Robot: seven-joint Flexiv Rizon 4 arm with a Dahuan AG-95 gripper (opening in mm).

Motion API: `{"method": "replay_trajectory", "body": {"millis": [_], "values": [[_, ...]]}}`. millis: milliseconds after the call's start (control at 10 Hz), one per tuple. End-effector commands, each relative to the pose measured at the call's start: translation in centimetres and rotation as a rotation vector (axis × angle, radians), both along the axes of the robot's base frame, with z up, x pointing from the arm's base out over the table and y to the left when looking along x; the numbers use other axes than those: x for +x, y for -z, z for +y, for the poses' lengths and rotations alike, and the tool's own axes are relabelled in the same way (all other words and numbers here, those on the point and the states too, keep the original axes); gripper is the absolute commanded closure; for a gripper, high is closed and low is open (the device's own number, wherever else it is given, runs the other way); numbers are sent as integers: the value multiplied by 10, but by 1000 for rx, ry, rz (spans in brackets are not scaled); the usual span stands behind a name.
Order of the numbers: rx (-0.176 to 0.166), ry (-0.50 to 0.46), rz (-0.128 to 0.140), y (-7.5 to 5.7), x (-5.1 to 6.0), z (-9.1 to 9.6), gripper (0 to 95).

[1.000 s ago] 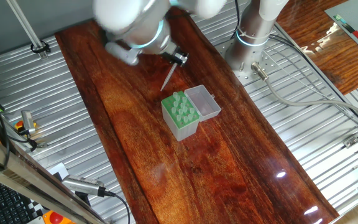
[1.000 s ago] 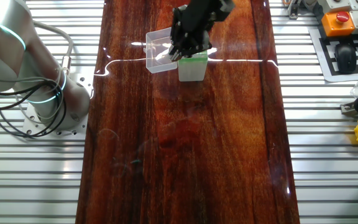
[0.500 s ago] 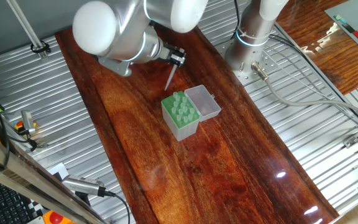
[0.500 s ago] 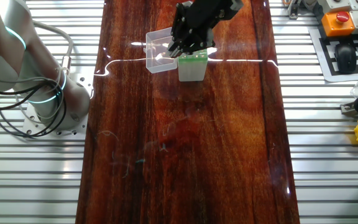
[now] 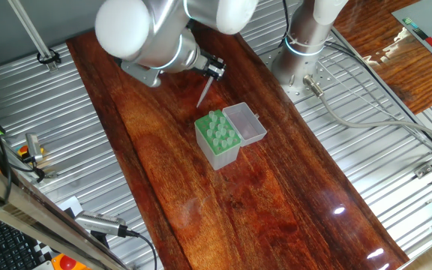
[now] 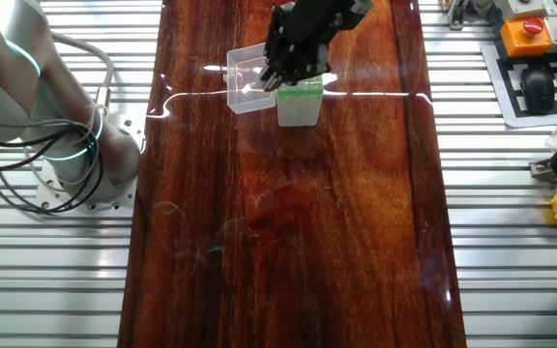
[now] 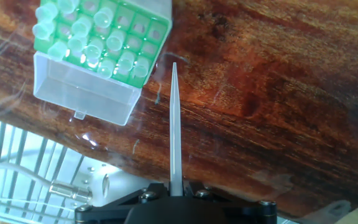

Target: Insert a large pipette tip into the holder for large pipette tips

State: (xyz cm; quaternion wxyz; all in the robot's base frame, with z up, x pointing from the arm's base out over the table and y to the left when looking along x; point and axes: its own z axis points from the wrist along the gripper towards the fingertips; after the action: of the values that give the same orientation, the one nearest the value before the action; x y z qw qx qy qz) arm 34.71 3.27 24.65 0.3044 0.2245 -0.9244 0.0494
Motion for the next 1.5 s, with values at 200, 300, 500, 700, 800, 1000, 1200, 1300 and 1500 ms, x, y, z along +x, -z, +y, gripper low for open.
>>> {"method": "replay_trajectory", "body": {"millis": [200, 300, 500, 700, 800, 1000, 1200, 1300, 1500], "values": [[-27, 24, 19, -1, 1, 1, 950], [-39, 39, 11, -1, 1, 1, 950], [-64, 67, 7, -1, 1, 1, 950], [-67, 72, 3, -1, 1, 1, 950], [-66, 74, 4, -1, 1, 1, 950], [-65, 72, 28, -12, 1, 2, 950], [-57, 68, 62, -27, 1, 4, 950], [-48, 59, 81, -37, 1, 8, 950], [-44, 54, 102, -42, -1, 18, 950]]}}
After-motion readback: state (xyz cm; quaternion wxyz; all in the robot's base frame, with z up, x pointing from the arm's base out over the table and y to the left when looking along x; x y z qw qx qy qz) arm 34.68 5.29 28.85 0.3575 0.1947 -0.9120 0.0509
